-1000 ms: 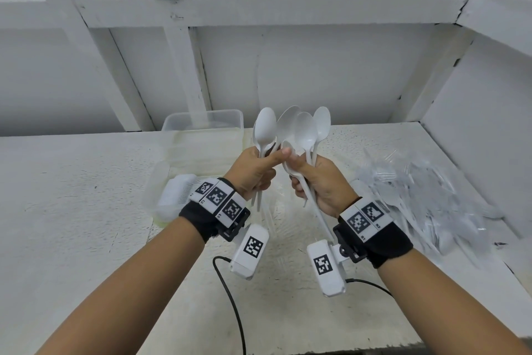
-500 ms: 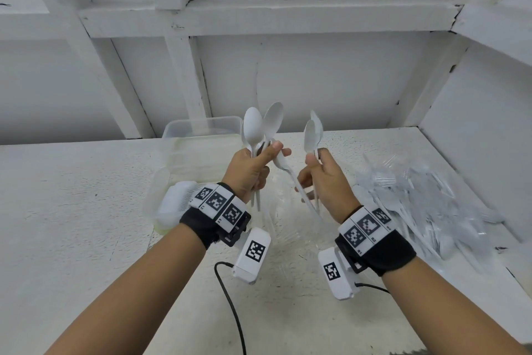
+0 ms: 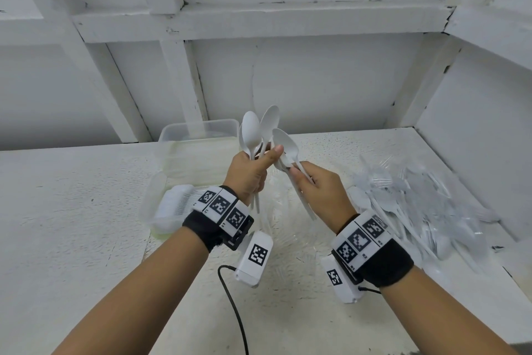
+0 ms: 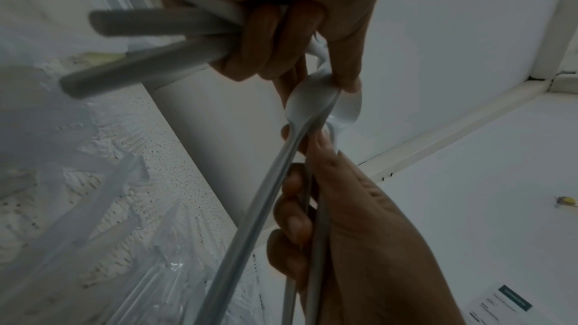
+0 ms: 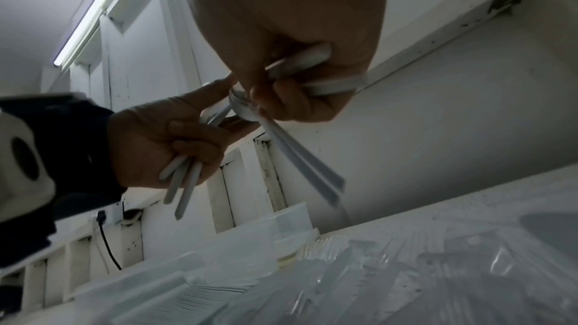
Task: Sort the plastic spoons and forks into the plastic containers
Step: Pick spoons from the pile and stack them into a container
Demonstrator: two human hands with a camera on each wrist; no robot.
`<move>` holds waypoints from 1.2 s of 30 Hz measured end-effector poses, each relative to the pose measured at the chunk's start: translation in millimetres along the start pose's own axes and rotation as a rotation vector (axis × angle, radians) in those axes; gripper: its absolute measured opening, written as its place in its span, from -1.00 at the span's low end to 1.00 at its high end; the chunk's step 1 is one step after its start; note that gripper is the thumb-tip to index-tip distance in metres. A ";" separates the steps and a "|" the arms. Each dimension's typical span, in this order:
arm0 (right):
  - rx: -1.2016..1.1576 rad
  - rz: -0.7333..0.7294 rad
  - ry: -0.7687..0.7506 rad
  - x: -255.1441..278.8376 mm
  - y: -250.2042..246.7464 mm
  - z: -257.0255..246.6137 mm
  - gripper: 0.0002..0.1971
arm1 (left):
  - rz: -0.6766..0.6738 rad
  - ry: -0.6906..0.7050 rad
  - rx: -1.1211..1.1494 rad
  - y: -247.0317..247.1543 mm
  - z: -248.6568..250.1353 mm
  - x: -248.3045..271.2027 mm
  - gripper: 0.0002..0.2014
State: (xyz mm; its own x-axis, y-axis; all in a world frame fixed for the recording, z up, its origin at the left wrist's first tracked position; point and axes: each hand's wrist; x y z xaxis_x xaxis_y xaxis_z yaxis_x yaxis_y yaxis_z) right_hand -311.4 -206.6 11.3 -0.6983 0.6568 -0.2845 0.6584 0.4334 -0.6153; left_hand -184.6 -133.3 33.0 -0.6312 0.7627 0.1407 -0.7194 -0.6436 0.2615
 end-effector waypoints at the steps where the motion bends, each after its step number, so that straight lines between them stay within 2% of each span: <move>1: -0.005 0.000 -0.008 0.1 -0.2 -0.1 -0.66 | 0.002 -0.007 0.003 -0.2 0.0 -0.2 -0.69; 7: 0.059 -0.066 0.021 -3.4 -3.3 3.6 -0.65 | -0.013 -0.009 0.006 -4.0 0.5 -3.3 -0.69; 9: -0.013 -0.026 0.073 -4.2 -7.2 3.5 -0.72 | -0.030 0.011 -0.004 -5.9 2.3 -2.5 -0.78; 11: -0.043 0.041 0.096 -4.2 -10.6 2.6 -0.70 | -0.030 0.017 -0.003 -7.3 4.0 -1.2 -0.87; 15: 0.008 0.054 0.074 -3.3 -11.1 3.2 -0.66 | -0.013 0.005 -0.010 -8.3 3.2 -2.6 -0.86; 17: 0.055 0.046 0.046 -3.3 -10.1 4.7 -0.71 | -0.012 -0.006 0.000 -7.2 2.6 -2.4 -0.85; 22: 0.047 -0.006 0.016 -0.3 -3.2 5.8 -0.77 | 0.031 -0.048 0.023 -3.8 0.8 -1.8 -0.69; 26: -0.094 -0.106 0.115 6.5 1.4 2.1 -0.71 | 0.024 -0.015 -0.024 -1.8 -0.2 3.5 -0.67; 29: -0.132 -0.115 0.135 9.6 1.7 -1.3 -0.68 | 0.033 0.010 -0.041 -2.2 -0.1 5.5 -0.64; 36: -0.071 -0.149 0.048 14.4 1.6 -12.3 -0.60 | 0.067 0.034 -0.062 -1.5 1.7 5.7 -0.77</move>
State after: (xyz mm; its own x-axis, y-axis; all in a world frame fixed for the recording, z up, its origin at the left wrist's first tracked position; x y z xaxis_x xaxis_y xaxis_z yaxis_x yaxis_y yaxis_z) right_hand -317.0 -188.9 15.3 -0.7765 0.6102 -0.1571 0.5679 0.5697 -0.5941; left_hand -186.6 -127.8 35.0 -0.6870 0.7162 0.1227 -0.6914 -0.6963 0.1926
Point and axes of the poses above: each hand's wrist, its own x-axis away from the middle knuckle, its own y-axis out of the palm, z = x × y, and after that the axes turned 5 degrees about x, right-handed
